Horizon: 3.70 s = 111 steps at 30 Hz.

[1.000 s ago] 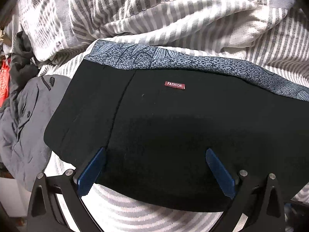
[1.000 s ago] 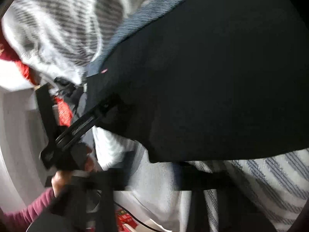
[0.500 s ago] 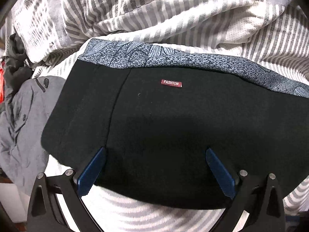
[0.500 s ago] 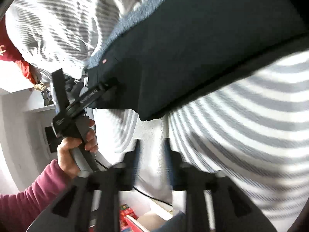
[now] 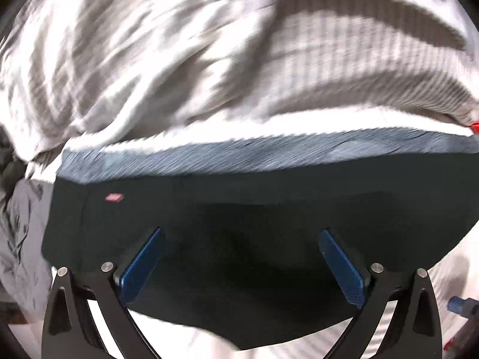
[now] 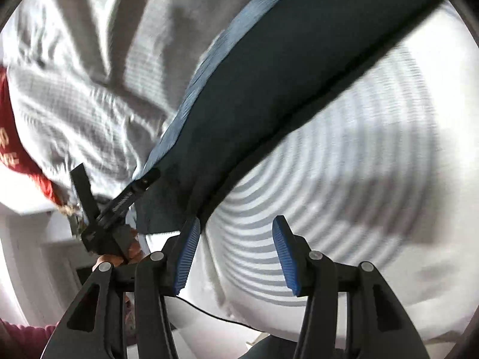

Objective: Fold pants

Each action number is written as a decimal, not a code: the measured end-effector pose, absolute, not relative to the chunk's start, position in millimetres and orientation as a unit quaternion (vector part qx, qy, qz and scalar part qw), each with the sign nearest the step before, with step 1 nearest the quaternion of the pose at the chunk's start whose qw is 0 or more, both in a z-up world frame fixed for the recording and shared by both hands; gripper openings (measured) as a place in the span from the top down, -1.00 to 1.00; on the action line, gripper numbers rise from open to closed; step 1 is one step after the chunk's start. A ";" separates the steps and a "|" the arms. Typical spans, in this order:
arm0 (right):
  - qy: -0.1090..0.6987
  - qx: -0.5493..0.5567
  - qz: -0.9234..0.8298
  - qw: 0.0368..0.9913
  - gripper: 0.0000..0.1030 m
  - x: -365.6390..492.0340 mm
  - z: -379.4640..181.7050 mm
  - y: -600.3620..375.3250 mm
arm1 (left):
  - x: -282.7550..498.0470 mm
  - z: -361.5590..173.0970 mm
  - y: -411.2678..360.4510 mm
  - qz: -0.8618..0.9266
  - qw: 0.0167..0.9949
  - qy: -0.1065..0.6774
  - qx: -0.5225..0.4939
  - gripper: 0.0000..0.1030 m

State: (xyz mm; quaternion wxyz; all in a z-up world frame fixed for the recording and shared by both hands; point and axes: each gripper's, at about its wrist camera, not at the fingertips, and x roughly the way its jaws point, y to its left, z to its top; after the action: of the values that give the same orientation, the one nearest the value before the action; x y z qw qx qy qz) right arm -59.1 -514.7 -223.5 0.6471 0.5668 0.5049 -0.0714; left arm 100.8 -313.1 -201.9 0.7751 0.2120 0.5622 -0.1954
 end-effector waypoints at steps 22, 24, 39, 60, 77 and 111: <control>0.299 0.629 -0.247 0.674 -0.07 -148.2 -244.7 -709.0 | 26.5 -224.3 -471.8 -0.202 0.767 0.568 0.220 -1.00; 0.290 0.637 -0.244 0.672 -0.07 -146.6 -249.3 -710.5 | 23.7 -222.8 -479.6 -0.203 0.769 0.565 0.222 -1.00; 0.272 0.651 -0.210 0.676 -0.08 -120.8 -256.8 -731.4 | 20.3 -249.9 -545.2 -0.189 0.785 0.556 0.199 -1.00; 0.257 0.676 -0.129 0.678 0.62 -93.9 -224.6 -721.5 | 15.7 -208.9 -535.6 -0.173 0.809 0.530 0.188 -1.00; 0.310 0.571 -0.058 0.758 0.62 -7.0 -138.7 -635.8 | 23.1 -193.3 -460.4 -0.224 0.797 0.538 0.159 -1.00; 0.549 -0.108 -0.042 0.828 -0.37 90.3 -171.7 -306.6 | 83.8 -195.6 -181.5 -0.067 0.804 0.580 0.112 -1.00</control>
State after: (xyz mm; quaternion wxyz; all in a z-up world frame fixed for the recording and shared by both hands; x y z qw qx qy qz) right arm 90.3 -306.6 -171.7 0.8279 -0.1082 0.5487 -0.0423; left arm 83.8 -181.5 -195.6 0.8037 0.1122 0.5805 -0.0672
